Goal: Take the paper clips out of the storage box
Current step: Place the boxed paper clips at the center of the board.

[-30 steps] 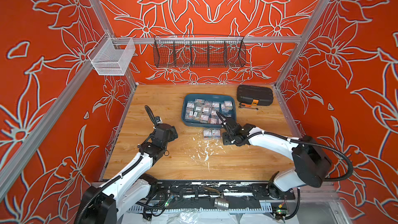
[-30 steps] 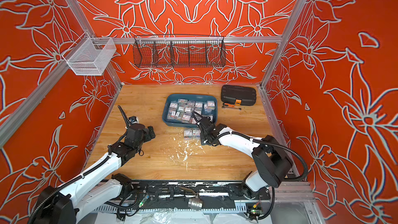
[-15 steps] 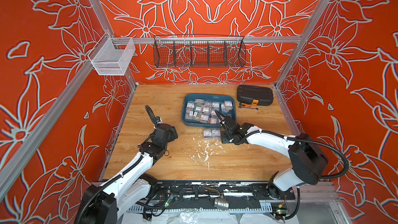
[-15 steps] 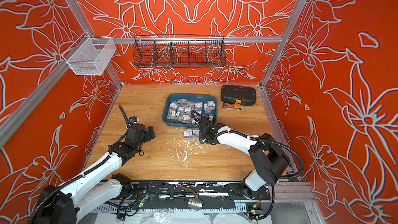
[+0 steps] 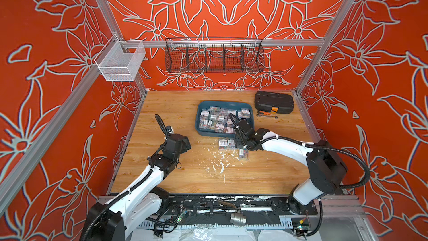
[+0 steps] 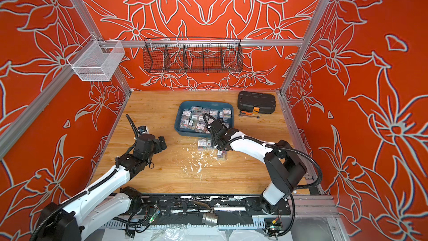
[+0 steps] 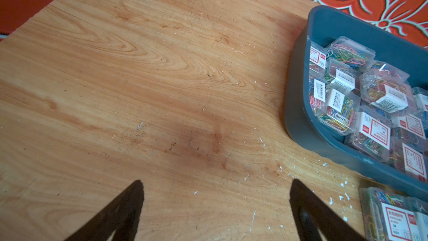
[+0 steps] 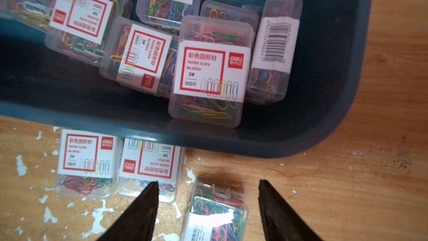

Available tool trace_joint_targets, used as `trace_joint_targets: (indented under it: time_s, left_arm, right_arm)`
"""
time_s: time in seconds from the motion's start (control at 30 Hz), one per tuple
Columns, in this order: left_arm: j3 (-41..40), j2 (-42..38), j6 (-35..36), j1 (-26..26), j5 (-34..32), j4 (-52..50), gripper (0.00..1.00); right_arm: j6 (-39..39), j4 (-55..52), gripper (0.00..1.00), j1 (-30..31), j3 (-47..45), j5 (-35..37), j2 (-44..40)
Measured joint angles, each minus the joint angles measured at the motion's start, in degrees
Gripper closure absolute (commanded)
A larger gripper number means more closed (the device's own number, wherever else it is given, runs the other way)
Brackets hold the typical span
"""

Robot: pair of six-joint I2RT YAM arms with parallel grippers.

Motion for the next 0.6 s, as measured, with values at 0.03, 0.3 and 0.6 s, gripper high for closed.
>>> trace_joint_targets:
  time_s: [0.03, 0.3, 0.6]
  left_arm:
    - [0.0, 0.0, 0.0, 0.0, 0.0, 0.0, 0.04]
    - [0.0, 1.0, 0.0, 0.0, 0.0, 0.0, 0.04]
    - [0.0, 1.0, 0.0, 0.0, 0.2, 0.0, 0.04]
  right_arm:
    - [0.0, 0.0, 0.30, -0.2, 0.0, 0.4, 0.2]
    - [1.7, 1.3, 0.29, -0.3, -4.8, 0.3, -5.5]
    - [8.7, 7.7, 0.28, 2.5, -22.2, -4.2, -19.0]
